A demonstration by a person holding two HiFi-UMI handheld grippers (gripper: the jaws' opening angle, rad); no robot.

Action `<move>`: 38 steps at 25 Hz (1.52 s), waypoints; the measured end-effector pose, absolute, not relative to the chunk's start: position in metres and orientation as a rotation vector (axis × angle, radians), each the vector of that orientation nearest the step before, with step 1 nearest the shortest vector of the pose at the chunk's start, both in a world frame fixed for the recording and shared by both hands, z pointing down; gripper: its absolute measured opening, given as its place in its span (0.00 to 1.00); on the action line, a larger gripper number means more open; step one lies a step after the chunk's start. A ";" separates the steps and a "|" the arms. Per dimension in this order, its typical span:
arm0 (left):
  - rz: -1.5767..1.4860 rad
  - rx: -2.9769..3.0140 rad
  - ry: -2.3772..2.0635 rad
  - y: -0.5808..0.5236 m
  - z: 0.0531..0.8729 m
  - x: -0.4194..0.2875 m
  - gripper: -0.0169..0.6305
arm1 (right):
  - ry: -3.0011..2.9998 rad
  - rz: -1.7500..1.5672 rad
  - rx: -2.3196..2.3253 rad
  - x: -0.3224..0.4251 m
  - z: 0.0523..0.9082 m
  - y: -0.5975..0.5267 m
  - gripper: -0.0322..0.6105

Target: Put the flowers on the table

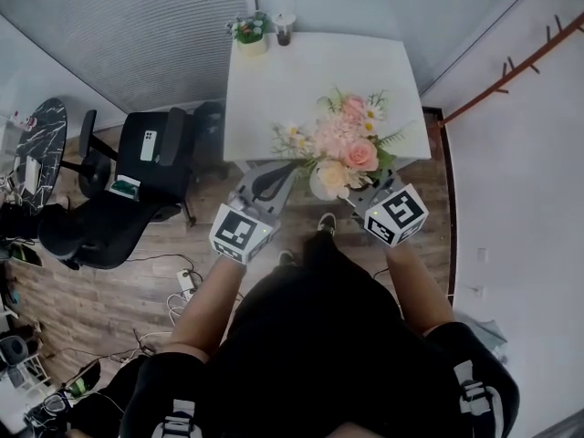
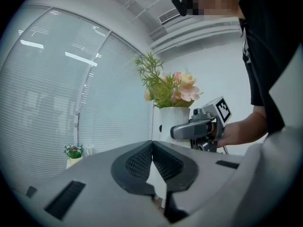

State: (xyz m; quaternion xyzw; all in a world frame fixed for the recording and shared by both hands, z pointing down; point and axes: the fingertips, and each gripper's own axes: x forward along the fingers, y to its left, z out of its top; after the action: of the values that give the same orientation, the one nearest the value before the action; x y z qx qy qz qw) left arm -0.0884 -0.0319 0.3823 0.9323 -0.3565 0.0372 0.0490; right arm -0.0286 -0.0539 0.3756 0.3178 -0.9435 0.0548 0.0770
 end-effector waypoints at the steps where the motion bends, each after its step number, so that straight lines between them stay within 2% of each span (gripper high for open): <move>1: 0.116 2.839 -1.096 -0.038 0.382 -0.086 0.05 | -2.830 0.164 0.944 -0.026 0.376 -0.061 0.59; 38: 0.179 2.756 -1.280 -0.208 0.385 0.031 0.05 | -2.906 0.166 0.798 0.091 0.382 -0.232 0.60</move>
State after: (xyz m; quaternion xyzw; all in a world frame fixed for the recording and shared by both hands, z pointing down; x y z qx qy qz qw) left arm 0.0311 -0.2079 0.3850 0.9042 -0.4201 0.0589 0.0487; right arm 0.0914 -0.2325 0.3823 0.2639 -0.9610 0.0548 0.0618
